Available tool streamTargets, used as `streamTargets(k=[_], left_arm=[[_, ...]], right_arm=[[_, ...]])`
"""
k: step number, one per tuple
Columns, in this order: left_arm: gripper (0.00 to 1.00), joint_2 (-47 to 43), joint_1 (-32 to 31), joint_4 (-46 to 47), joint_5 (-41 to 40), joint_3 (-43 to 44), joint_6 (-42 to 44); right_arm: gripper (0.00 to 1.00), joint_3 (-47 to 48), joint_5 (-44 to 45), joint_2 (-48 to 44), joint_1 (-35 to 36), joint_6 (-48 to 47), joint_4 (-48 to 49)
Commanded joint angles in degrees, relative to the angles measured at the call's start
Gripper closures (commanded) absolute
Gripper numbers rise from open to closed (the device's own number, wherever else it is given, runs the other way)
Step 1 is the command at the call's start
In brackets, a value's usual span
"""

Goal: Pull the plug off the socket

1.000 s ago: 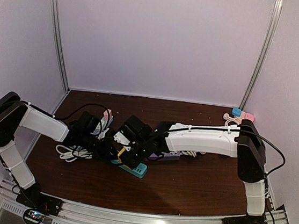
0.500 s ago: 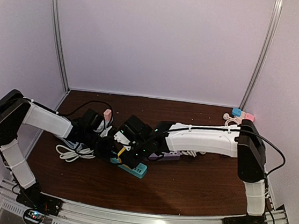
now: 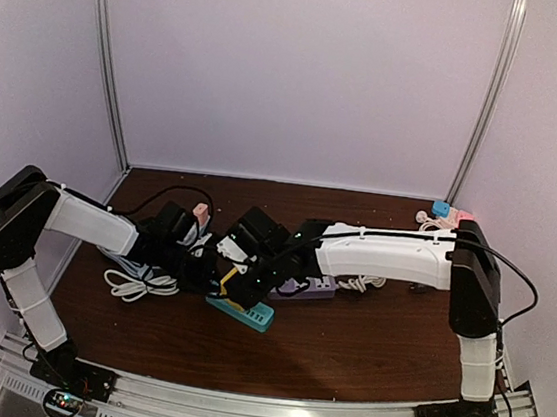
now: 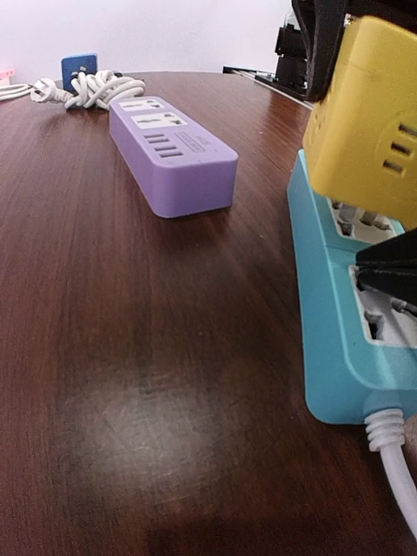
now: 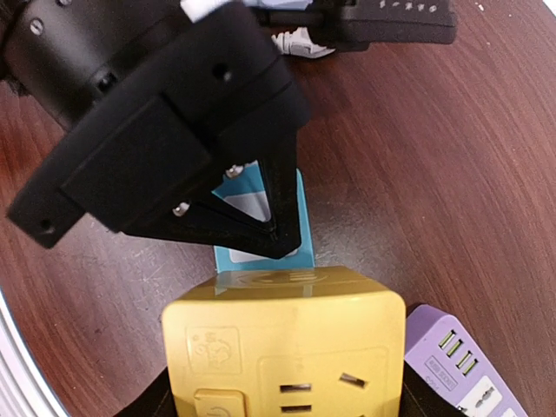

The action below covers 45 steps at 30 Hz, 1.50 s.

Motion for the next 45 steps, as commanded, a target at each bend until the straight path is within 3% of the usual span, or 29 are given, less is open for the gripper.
streamTargets(k=[1, 12, 20, 35, 45], left_arm=[[1.0, 3.9, -0.3, -11.1, -9.4, -2.3, 0.9], [1.0, 2.6, -0.4, -12.7, -9.9, 1.0, 1.6], [0.99, 1.9, -0.8, -15.6, -9.7, 7.2, 3.9], [0.89, 0.3, -2.2, -21.6, -8.1, 21.7, 7.8], [0.89, -0.8, -2.8, -22.2, -8.1, 23.6, 8.0]], right_arm=[[0.52, -1.6, 0.9, -8.8, -0.8, 2.8, 4.8], [0.53, -11.4, 0.1, -19.0, -5.1, 8.0, 6.0], [0.53, -22.9, -1.8, -27.1, -12.1, 16.3, 8.4], [0.53, -58.6, -19.1, -51.7, -32.5, 34.0, 22.7], [0.53, -69.9, -26.9, -59.2, -42.0, 37.9, 25.6]])
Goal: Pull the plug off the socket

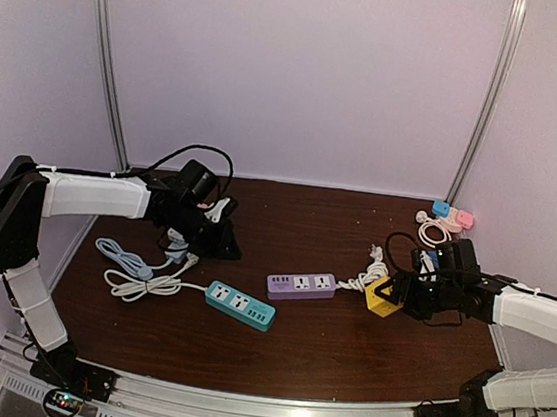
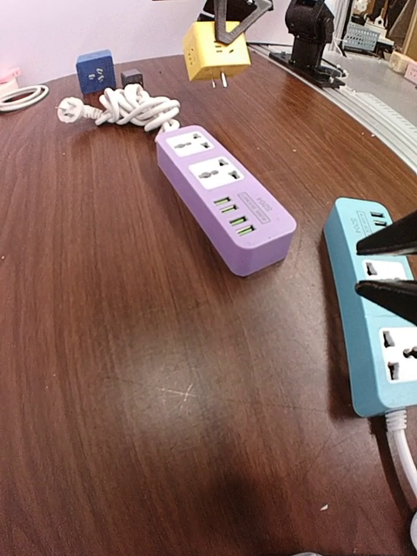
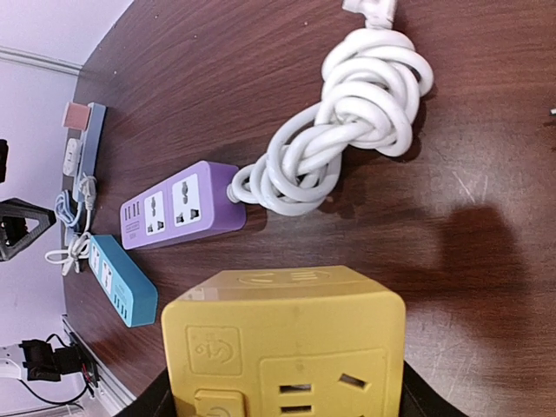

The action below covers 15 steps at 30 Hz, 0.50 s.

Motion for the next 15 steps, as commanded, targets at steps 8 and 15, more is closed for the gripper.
streamTargets(k=[8, 15], left_arm=[[0.89, -2.2, -0.3, -0.8, -0.1, 1.1, 1.1], [0.89, -3.2, -0.3, -0.7, -0.5, 0.0, 0.8]], right_arm=[[0.51, -6.0, -9.1, -2.9, -7.7, 2.5, 5.0], [0.44, -7.9, -10.9, -3.2, -10.8, 2.1, 4.3]])
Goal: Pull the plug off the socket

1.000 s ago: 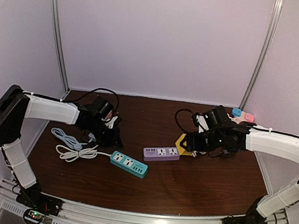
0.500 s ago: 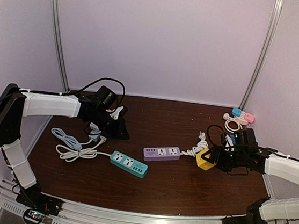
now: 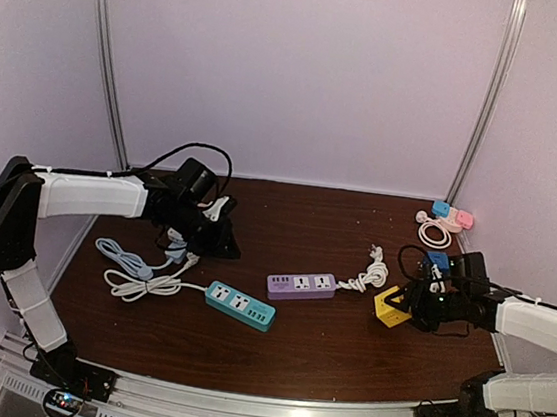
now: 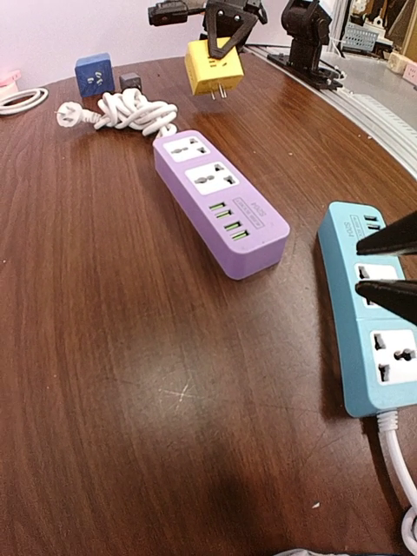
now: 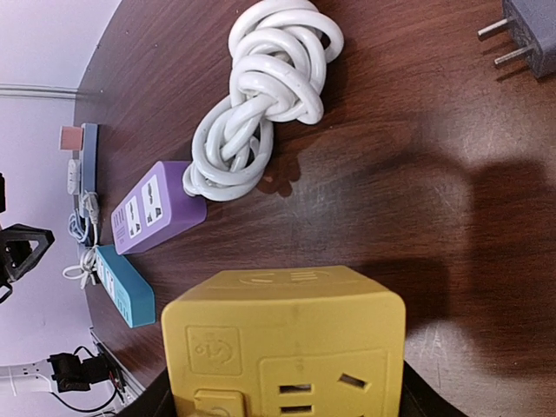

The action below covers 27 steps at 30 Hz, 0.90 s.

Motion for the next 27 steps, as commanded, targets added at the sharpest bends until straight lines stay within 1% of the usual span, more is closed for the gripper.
streamTargets(k=[1, 6, 14, 15, 23, 27], left_arm=[[0.89, -2.5, -0.2, 0.3, -0.4, -0.1, 0.6], [0.89, -3.3, -0.2, 0.4, -0.7, -0.8, 0.6], [0.89, -3.4, -0.2, 0.7, -1.2, -1.1, 0.6], [0.89, -3.3, -0.2, 0.7, -1.1, -1.1, 0.6], [0.88, -3.2, -0.2, 1.2, -1.0, -1.1, 0.6], [0.88, -2.8, -0.2, 1.6, -0.7, -1.0, 0.8]], right_arm=[[0.43, -1.5, -3.1, -1.0, -2.0, 0.2, 2.3], [0.39, -2.2, -3.0, -0.5, -3.6, -0.4, 0.4], [0.17, -0.2, 3.3, -2.0, -4.8, -3.0, -7.6], [0.16, 0.1, 4.3, -2.2, -4.9, -3.3, -8.7], [0.17, 3.4, 14.9, -6.2, -4.9, -5.1, -18.0], [0.2, 4.5, 16.6, -7.1, -4.9, -5.8, -19.5]])
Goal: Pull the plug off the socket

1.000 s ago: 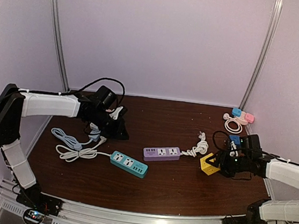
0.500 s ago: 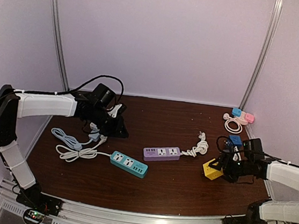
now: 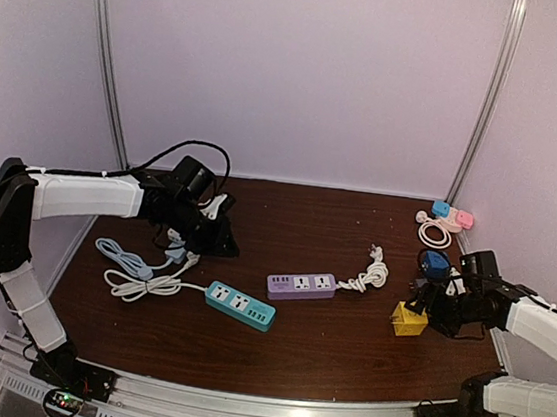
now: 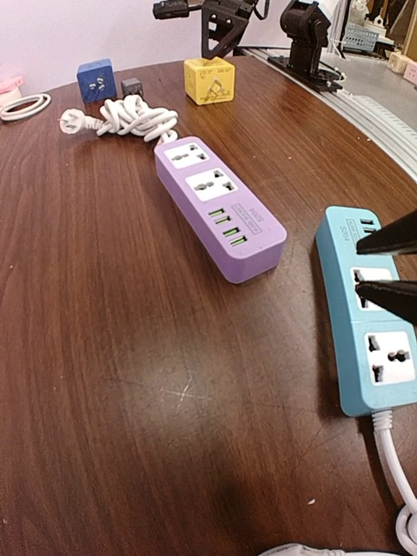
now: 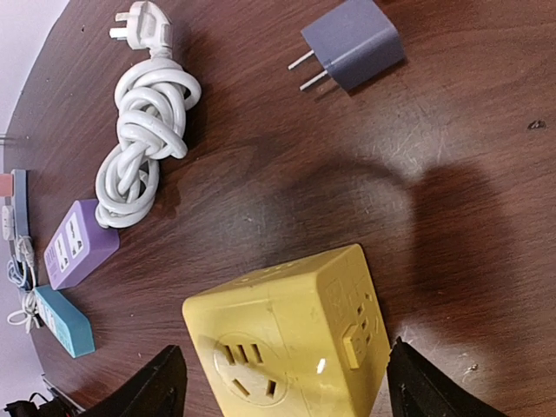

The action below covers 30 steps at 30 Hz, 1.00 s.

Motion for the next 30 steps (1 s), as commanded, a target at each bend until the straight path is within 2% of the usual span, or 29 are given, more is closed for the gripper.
streamTargets(k=[1, 7, 15, 22, 27, 30], left_arm=[[0.88, -1.0, -0.2, 1.5, -0.3, -0.3, 0.8], [0.88, -1.0, -0.2, 1.6, 0.0, 0.0, 1.2], [0.87, -1.4, -0.2, 2.0, -1.7, 0.6, 1.4], [0.77, -2.0, 1.1, -3.8, -12.3, 3.9, 3.9], [0.63, -2.1, 4.9, -8.9, -21.3, 5.8, 6.6], [0.53, -1.8, 9.3, -9.1, -20.8, 4.9, 6.8]], right_arm=[[0.21, 2.7, 5.5, -1.1, -0.4, -1.7, -4.4], [0.21, 7.3, 7.9, -0.6, 0.2, -1.9, -5.8], [0.2, 16.4, 14.0, 4.7, 3.0, -3.1, -6.7], [0.16, 23.8, 18.3, 11.7, 9.6, -3.9, -6.4], [0.11, 28.4, 19.7, 16.7, 14.1, -4.8, -5.0], [0.1, 30.9, 19.8, 19.5, 16.3, -5.4, -4.4]])
